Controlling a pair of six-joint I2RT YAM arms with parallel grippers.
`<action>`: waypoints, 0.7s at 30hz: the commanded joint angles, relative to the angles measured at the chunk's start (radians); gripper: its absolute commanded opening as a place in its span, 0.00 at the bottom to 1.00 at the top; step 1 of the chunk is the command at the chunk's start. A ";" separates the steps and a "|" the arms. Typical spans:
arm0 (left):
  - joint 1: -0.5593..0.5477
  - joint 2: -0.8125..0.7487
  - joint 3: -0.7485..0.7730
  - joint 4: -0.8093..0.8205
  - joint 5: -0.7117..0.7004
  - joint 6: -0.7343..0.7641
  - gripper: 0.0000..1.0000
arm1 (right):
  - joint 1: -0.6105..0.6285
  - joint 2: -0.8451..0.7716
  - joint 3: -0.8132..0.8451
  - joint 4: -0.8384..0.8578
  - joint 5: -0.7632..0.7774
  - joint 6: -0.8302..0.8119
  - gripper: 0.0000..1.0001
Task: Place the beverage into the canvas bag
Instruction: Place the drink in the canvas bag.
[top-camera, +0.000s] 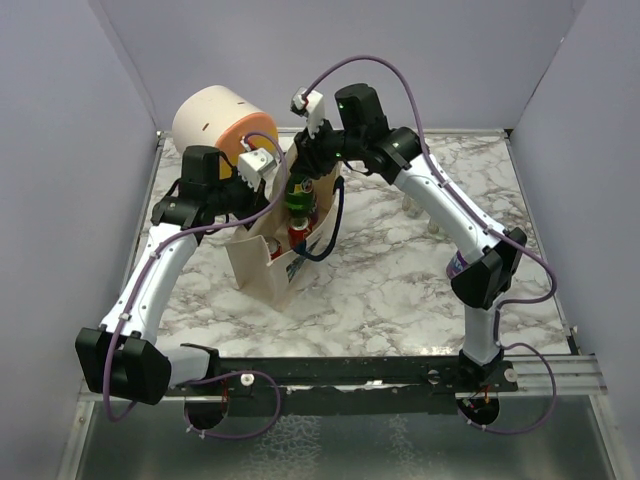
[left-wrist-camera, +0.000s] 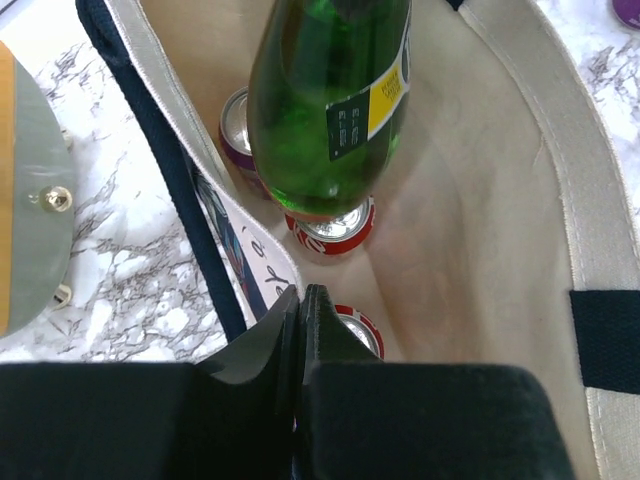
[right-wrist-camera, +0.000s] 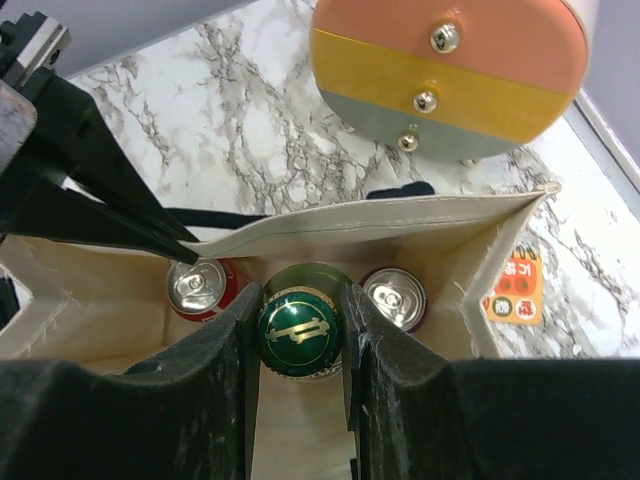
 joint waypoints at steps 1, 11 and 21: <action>0.007 -0.008 -0.018 -0.007 -0.091 -0.028 0.00 | 0.017 0.015 0.073 0.205 -0.093 0.030 0.01; 0.071 -0.007 -0.027 0.001 -0.117 -0.097 0.00 | 0.048 0.077 0.110 0.291 -0.111 0.053 0.01; 0.097 0.010 -0.057 0.000 -0.089 -0.097 0.00 | 0.063 0.088 0.067 0.396 -0.107 0.088 0.01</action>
